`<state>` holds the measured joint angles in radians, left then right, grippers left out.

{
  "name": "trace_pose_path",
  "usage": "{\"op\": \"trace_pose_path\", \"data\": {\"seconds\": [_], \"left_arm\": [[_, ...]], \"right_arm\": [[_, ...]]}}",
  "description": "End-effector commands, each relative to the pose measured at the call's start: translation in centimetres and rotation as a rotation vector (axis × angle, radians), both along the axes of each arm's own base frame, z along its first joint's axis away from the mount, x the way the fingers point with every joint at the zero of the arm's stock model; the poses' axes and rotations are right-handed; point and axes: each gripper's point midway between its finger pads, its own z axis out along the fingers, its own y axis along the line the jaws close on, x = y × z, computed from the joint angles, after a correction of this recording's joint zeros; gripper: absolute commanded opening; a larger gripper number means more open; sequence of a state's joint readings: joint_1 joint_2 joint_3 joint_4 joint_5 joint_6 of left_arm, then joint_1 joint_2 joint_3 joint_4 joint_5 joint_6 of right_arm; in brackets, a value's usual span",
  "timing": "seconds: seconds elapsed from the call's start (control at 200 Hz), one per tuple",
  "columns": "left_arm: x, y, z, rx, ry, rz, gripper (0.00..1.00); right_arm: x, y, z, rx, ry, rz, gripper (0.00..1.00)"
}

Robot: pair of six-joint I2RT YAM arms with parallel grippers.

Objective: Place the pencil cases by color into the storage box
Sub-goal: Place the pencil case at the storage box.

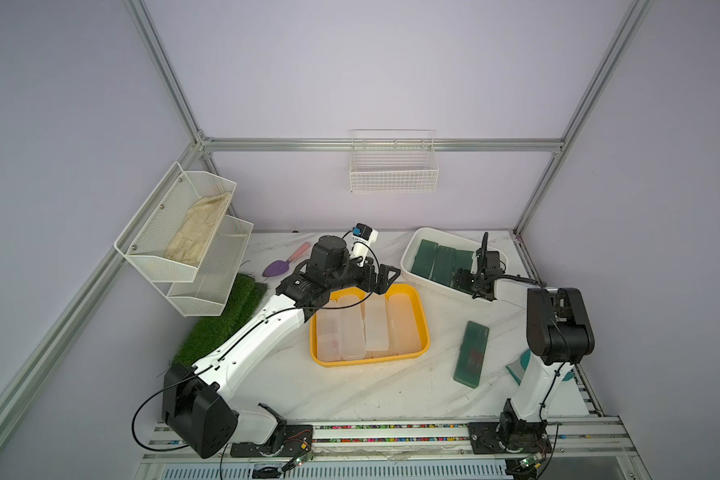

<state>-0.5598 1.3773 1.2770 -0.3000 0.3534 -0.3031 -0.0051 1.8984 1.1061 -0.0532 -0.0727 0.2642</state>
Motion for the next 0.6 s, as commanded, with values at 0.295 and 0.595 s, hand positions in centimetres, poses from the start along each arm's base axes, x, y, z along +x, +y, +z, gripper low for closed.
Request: {"op": "trace_pose_path", "data": {"seconds": [0.295,0.595], "left_arm": [[-0.7,-0.1,0.5,-0.026,-0.030,-0.019,1.00],[-0.9,-0.1,0.5,-0.027,-0.031,-0.020,1.00]], "right_arm": [[1.1,1.7,0.1,0.084,0.005,0.040,0.81],[2.2,2.1,3.6,0.108,-0.026,0.044,0.97]]}}
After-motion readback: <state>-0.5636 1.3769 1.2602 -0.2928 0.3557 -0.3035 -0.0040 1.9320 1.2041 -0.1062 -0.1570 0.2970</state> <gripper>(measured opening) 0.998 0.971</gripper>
